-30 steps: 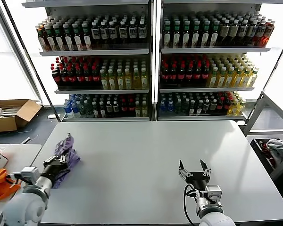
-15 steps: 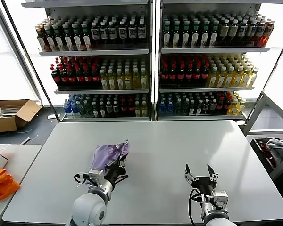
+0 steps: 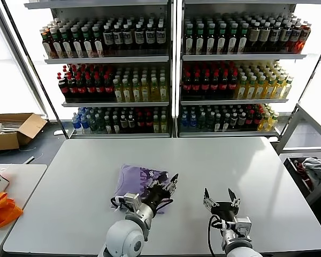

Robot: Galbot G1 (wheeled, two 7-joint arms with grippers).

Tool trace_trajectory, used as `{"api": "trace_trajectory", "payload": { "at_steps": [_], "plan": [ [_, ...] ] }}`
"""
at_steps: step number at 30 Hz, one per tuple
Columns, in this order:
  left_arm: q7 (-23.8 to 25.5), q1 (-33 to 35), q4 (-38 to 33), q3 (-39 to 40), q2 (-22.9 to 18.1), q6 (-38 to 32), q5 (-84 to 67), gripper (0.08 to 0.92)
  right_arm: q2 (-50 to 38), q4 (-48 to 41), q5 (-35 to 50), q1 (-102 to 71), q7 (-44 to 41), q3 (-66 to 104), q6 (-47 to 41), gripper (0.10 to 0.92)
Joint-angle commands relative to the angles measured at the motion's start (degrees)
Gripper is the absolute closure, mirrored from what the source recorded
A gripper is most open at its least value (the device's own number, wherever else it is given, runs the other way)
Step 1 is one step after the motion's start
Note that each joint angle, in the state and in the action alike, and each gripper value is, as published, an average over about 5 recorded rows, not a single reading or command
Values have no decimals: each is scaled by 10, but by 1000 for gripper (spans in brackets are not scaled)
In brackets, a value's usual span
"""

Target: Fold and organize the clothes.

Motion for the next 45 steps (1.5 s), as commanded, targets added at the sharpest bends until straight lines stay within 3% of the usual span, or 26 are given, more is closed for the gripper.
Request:
{"api": "trace_trajectory", "payload": {
  "at_steps": [1, 5, 11, 27, 32, 45],
  "plan": [
    [-8, -6, -14, -44, 32, -21, 70, 432, -11, -15, 156, 62, 24, -52, -25, 203],
    [-20, 4, -20, -103, 66, -8, 139, 311, -15, -45, 251, 124, 55, -88, -46, 203],
    [-37, 36, -31, -170, 91, 3, 147, 187, 1, -82, 268, 176, 88, -136, -61, 203],
    [-49, 63, -31, -211, 85, 4, 138, 177, 57, -161, 272, 206, 119, -194, -56, 208],
    [-50, 62, -28, -213, 85, 4, 137, 177, 60, -167, 261, 205, 120, -202, -56, 300],
    [-53, 64, -24, -212, 86, 4, 130, 177, 54, -158, 245, 193, 133, -206, -47, 672]
  ]
}}
